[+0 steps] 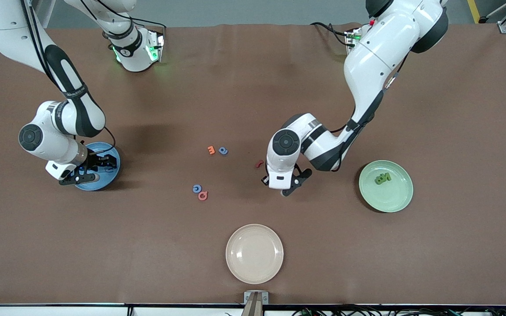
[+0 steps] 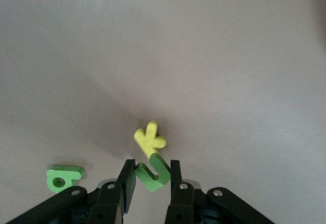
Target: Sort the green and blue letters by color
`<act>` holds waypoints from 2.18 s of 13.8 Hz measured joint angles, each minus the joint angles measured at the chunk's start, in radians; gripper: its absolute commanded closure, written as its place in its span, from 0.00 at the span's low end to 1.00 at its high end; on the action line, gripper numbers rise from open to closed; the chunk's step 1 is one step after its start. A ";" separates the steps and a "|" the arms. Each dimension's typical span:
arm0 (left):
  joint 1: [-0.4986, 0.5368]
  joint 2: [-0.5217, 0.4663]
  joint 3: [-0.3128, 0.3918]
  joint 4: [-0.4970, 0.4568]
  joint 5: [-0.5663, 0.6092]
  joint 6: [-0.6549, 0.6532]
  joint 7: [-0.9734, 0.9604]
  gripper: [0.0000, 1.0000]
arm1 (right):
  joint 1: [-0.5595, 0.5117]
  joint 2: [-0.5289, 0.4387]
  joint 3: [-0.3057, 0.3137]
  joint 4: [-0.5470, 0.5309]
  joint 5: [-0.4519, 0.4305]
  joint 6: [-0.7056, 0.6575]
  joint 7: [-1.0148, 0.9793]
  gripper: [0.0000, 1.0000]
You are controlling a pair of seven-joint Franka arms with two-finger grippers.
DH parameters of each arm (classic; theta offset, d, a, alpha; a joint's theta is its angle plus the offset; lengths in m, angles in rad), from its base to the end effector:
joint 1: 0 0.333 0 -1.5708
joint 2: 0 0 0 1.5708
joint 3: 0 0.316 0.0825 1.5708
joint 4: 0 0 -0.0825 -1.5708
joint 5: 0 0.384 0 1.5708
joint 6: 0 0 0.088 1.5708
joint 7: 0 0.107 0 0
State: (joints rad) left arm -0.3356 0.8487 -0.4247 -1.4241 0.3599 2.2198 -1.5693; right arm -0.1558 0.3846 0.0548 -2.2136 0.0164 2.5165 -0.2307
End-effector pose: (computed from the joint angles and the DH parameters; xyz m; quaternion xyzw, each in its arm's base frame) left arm 0.5753 -0.4464 0.2207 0.9345 0.3555 -0.0058 0.0184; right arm 0.5405 -0.0543 0.1954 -0.9975 -0.0563 0.0376 0.0214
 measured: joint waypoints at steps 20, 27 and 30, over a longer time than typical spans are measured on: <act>0.601 -0.193 -0.031 -0.249 0.000 -0.260 0.812 0.95 | 0.497 0.115 0.025 0.317 0.002 -0.118 -0.043 0.00; 0.607 -0.219 -0.040 -0.341 0.003 -0.249 0.819 0.43 | 0.553 0.278 0.022 0.490 -0.073 -0.115 -0.086 0.00; 0.611 -0.226 -0.039 -0.332 0.003 -0.240 0.819 0.00 | 0.553 0.303 0.013 0.520 -0.127 -0.115 -0.086 0.01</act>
State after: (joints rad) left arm 0.2756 0.6225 -0.4642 -1.7556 0.3629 1.9801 -0.7499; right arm 0.3969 0.6873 0.0673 -1.6933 -0.1111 2.4017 -0.3165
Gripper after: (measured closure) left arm 0.454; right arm 0.000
